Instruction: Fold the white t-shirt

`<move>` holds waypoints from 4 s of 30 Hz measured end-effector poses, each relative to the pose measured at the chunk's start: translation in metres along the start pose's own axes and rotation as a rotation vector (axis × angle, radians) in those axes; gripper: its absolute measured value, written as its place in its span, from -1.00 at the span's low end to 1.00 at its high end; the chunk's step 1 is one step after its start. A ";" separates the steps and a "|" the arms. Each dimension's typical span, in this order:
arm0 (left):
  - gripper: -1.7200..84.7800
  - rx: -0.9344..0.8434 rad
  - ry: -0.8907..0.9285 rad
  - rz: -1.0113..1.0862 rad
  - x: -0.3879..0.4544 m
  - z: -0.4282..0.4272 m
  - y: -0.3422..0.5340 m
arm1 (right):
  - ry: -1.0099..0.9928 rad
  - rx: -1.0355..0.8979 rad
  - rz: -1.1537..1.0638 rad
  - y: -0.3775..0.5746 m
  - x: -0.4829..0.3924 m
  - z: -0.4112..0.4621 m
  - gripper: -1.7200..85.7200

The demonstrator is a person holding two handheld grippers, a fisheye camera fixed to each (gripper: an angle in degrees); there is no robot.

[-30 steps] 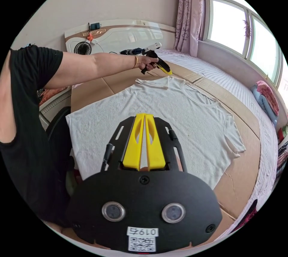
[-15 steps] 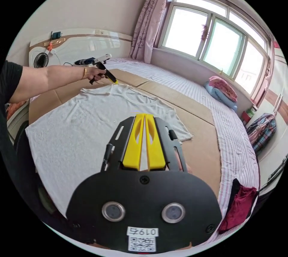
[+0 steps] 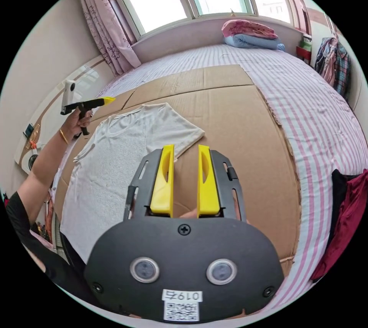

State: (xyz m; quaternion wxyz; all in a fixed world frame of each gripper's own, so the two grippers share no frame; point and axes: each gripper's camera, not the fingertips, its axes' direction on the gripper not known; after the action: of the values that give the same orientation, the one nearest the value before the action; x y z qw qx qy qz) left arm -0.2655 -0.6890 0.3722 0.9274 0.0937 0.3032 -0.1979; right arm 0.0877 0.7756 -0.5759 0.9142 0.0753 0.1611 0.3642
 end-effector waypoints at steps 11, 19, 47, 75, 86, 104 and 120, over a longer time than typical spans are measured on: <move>-0.94 -0.307 0.079 0.329 0.215 0.178 -0.189 | 0.062 -0.025 0.029 -0.037 -0.009 -0.087 -0.80; -0.94 -0.472 -0.002 0.077 0.281 0.247 -0.256 | 0.066 -0.018 0.040 -0.065 -0.001 -0.142 -0.84; -0.94 -0.322 -0.098 -0.282 0.356 0.261 -0.287 | 0.004 0.030 0.003 -0.157 0.021 -0.256 -0.96; -0.93 0.051 0.294 -0.290 0.317 0.121 -0.145 | -0.164 -0.172 -0.281 -0.292 0.071 -0.126 -0.66; -0.93 0.140 0.184 -0.269 0.318 0.065 -0.058 | -0.025 -0.150 -0.435 -0.298 0.068 -0.054 -0.80; -0.93 0.309 0.145 -0.648 0.295 0.026 0.133 | 0.749 0.031 -1.259 -0.190 0.010 0.140 -0.98; -0.92 0.242 0.128 -0.867 0.253 0.046 0.206 | 1.106 0.126 -1.531 -0.147 0.044 0.309 -0.96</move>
State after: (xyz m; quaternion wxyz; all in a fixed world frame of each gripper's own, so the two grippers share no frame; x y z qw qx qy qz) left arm 0.0331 -0.5945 0.2681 0.7206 0.0777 0.3459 -0.5958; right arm 0.3201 0.6937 -0.3344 0.6927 -0.1850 0.5968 -0.3602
